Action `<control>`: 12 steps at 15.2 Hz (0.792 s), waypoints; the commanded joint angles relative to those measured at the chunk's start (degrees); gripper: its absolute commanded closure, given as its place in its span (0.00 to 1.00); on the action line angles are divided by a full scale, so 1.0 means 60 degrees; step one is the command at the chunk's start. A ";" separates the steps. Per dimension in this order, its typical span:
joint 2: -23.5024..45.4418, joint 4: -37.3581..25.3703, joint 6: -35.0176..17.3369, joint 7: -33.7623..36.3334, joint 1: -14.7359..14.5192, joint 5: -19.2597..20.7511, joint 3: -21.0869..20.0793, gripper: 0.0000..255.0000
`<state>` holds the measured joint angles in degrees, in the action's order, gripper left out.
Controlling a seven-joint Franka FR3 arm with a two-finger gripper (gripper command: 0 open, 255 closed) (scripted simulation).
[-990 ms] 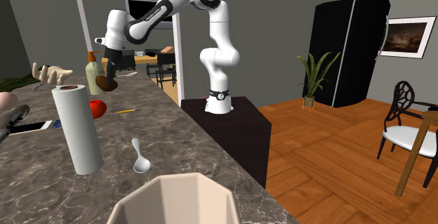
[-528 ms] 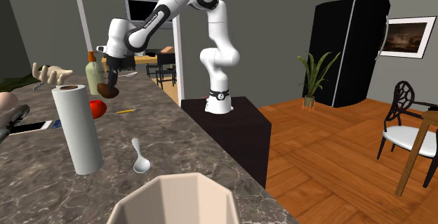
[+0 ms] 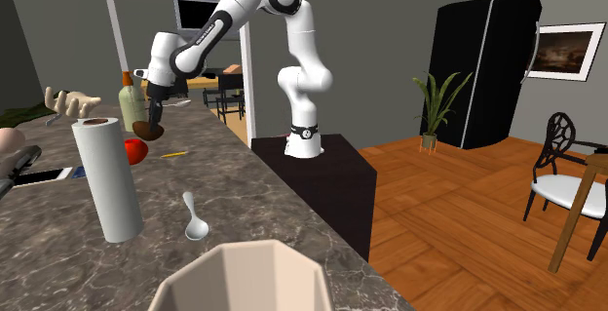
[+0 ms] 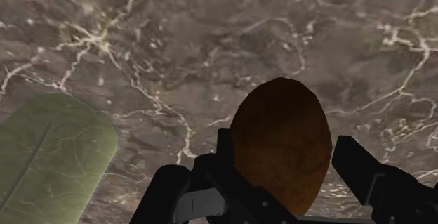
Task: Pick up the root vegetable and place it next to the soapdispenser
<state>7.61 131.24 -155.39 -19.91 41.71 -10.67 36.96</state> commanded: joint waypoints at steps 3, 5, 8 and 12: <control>0.0064 0.0128 0.0050 0.0024 -0.0011 0.0015 -0.0005 1.00; 0.0010 0.0160 0.0062 0.0067 -0.0028 0.0081 0.0018 0.00; 0.0053 0.0131 0.0057 0.0058 -0.0028 0.0041 -0.0003 0.00; -0.0719 0.0245 0.0529 0.0770 -0.0286 0.1064 0.0329 0.00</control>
<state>4.73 132.83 -153.41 -16.93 40.54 -6.54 38.36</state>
